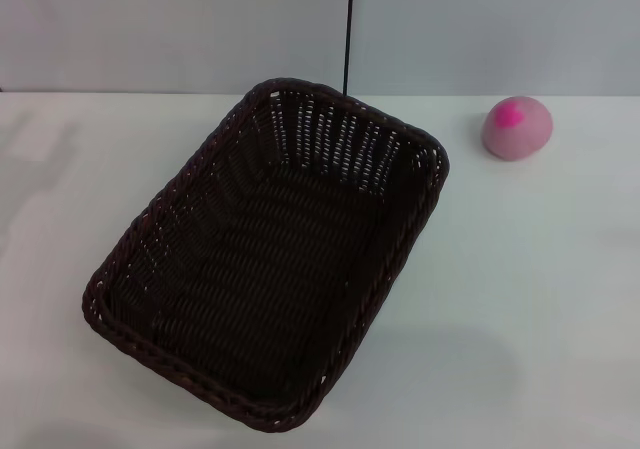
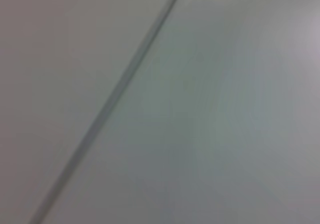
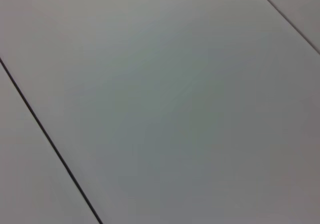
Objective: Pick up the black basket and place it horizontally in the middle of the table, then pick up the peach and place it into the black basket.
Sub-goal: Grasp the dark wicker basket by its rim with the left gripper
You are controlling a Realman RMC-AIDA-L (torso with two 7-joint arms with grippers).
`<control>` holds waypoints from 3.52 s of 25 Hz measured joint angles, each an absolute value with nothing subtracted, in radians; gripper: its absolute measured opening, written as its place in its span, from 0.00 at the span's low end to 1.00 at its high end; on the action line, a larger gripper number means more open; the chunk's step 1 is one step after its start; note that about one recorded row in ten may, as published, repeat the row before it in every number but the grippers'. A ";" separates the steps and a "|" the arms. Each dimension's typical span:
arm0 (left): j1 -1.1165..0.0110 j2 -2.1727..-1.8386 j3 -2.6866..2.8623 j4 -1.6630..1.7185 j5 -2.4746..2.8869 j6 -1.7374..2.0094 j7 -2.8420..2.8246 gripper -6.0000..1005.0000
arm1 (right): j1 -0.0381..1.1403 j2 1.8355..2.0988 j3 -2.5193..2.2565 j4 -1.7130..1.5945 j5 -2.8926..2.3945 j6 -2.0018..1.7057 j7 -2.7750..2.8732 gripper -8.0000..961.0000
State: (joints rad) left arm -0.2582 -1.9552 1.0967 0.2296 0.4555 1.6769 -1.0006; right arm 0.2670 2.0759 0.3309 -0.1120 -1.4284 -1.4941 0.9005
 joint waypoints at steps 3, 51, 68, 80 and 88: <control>-0.261 -1.876 1.128 0.329 0.608 1.665 -1.155 0.72 | 0.271 2.076 0.331 -0.112 -1.429 -1.462 0.900 0.63; -0.608 -2.058 0.968 1.199 2.388 1.562 -2.194 0.64 | 0.284 2.074 0.331 -0.120 -1.427 -1.366 0.900 0.63; -0.599 -2.061 1.052 1.184 2.426 1.527 -2.219 0.63 | 0.274 2.074 0.338 -0.120 -1.425 -1.366 0.900 0.63; -0.601 -2.062 1.082 1.175 2.427 1.523 -2.218 0.63 | 0.275 2.074 0.340 -0.120 -1.423 -1.355 0.900 0.63; -0.595 -2.060 1.092 1.181 2.427 1.497 -2.208 0.43 | 0.275 2.074 0.343 -0.119 -1.423 -1.345 0.900 0.63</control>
